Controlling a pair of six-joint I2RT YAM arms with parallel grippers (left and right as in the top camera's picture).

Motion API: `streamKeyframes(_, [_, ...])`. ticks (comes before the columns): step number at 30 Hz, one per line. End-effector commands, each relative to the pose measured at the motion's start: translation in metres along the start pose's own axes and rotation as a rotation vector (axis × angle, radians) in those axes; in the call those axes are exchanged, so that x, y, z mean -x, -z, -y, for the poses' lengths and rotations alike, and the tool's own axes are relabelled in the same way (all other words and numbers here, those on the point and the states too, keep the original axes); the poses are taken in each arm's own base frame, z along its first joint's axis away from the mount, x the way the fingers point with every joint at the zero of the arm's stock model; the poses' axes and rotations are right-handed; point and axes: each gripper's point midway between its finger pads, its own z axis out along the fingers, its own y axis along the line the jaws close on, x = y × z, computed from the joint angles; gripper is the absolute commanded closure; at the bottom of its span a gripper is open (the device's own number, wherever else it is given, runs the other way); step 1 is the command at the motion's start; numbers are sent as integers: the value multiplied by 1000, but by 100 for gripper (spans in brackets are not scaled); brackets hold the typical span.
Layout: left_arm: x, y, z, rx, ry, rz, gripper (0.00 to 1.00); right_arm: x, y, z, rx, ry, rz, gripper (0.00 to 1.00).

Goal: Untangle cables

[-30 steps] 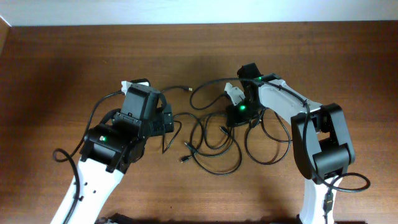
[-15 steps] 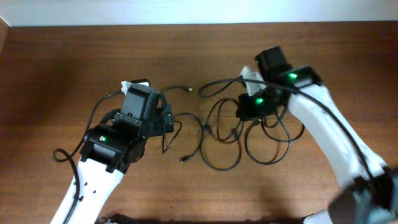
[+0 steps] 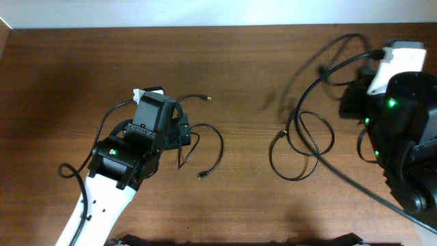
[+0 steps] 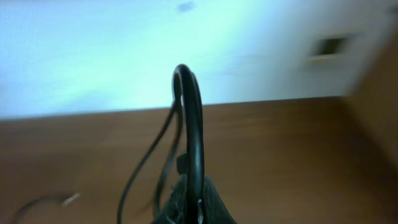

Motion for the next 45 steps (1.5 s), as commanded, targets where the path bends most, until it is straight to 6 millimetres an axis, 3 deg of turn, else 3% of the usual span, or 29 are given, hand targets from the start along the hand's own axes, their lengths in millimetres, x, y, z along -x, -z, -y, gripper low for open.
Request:
streamKeyframes(1, [0, 0, -3, 15, 12, 3, 1, 22, 10, 74, -418, -47, 101, 96])
streamKeyframes(6, [0, 0, -3, 15, 12, 3, 1, 18, -3, 172, -753, -148, 69, 96])
streamKeyframes(10, [0, 0, -3, 15, 12, 3, 1, -9, -46, 266, -845, -276, -17, 96])
streamKeyframes(15, [0, 0, -3, 15, 12, 3, 1, -77, -91, 356, -776, -571, -116, 96])
streamKeyframes(17, [0, 0, -3, 15, 12, 3, 1, -117, -110, 384, -685, -675, -191, 96])
streamKeyframes(20, [0, 0, -3, 15, 12, 3, 1, -173, -129, 409, -558, -828, -284, 96])
streamKeyframes(23, [0, 0, -3, 15, 13, 3, 1, -242, -133, 420, -556, -962, -443, 96])
streamKeyframes(26, [0, 0, -3, 15, 12, 3, 1, -263, -137, 414, -547, -985, -514, 94])
streamKeyframes(27, [0, 0, -3, 15, 12, 3, 1, -264, -136, 413, -539, -964, -525, 66])
streamKeyframes(28, [0, 0, -3, 15, 12, 3, 1, -265, -135, 412, -537, -966, -532, 47])
streamKeyframes(29, [0, 0, -3, 15, 12, 3, 1, -266, -136, 407, -512, -979, -539, 13])
streamKeyframes(30, [0, 0, -3, 15, 12, 3, 1, -267, -135, 404, -509, -985, -551, 6])
streamKeyframes(38, [0, 0, -3, 15, 12, 3, 1, -288, -117, 379, -490, -1009, -706, 2])
streamKeyframes(41, [0, 0, -3, 15, 12, 3, 1, -310, -86, 377, -681, -1081, -828, 2])
streamKeyframes(43, [0, 0, -3, 15, 12, 3, 1, -307, -78, 372, -673, -1046, -854, 2])
streamKeyframes(45, [0, 0, -3, 15, 12, 3, 1, -289, -95, 355, -466, -943, -823, 2])
